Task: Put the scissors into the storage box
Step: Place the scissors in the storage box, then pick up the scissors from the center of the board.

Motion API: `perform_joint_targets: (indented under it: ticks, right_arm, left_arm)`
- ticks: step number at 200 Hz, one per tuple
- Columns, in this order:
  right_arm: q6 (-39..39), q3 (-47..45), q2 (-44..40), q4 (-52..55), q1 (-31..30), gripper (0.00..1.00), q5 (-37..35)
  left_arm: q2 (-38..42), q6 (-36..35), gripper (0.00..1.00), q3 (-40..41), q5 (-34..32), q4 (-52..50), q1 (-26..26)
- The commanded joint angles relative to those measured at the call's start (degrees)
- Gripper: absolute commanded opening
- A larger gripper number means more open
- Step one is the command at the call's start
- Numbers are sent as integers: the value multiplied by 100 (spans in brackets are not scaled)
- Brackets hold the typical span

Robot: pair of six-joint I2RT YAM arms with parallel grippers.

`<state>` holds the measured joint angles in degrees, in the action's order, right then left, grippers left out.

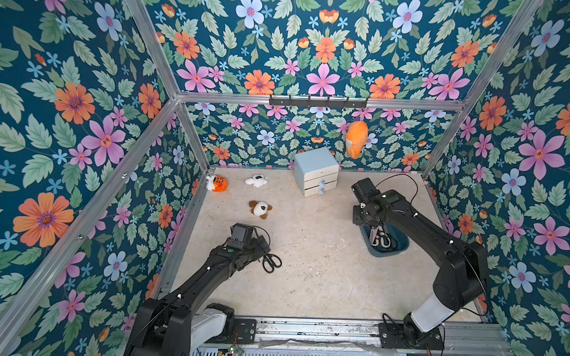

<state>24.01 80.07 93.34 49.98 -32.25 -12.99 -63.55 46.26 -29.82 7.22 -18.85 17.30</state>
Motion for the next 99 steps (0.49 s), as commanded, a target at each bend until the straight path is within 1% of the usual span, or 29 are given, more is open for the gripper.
perform_joint_targets:
  ticks: [1,12,21,48,71,84,94,99]
  right_arm:
    - [792,-119,-189,-31,-402,34,-204]
    - [994,-180,-245,-80,-634,34,-165]
    - [1139,-225,-280,-68,-794,34,-168]
    - [1337,-335,-279,38,-1021,34,-68]
    - [1348,-490,-355,86,-1052,34,-3]
    - [1283,-532,-399,100,-1056,34,50]
    - [1224,-546,-429,121,-1062,34,96]
    - [1178,-554,-438,125,-1057,34,137]
  left_arm:
    - [52,-90,92,39,183,-4,7]
    - [53,-106,86,64,267,-57,26]
    - [62,-162,78,64,288,-119,60]
    - [80,-113,57,166,232,-315,159]
    - [189,230,43,280,160,-372,299]
    - [182,425,41,295,32,-372,442]
    - [136,549,33,231,-92,-458,560]
    - [91,601,31,179,-164,-530,620]
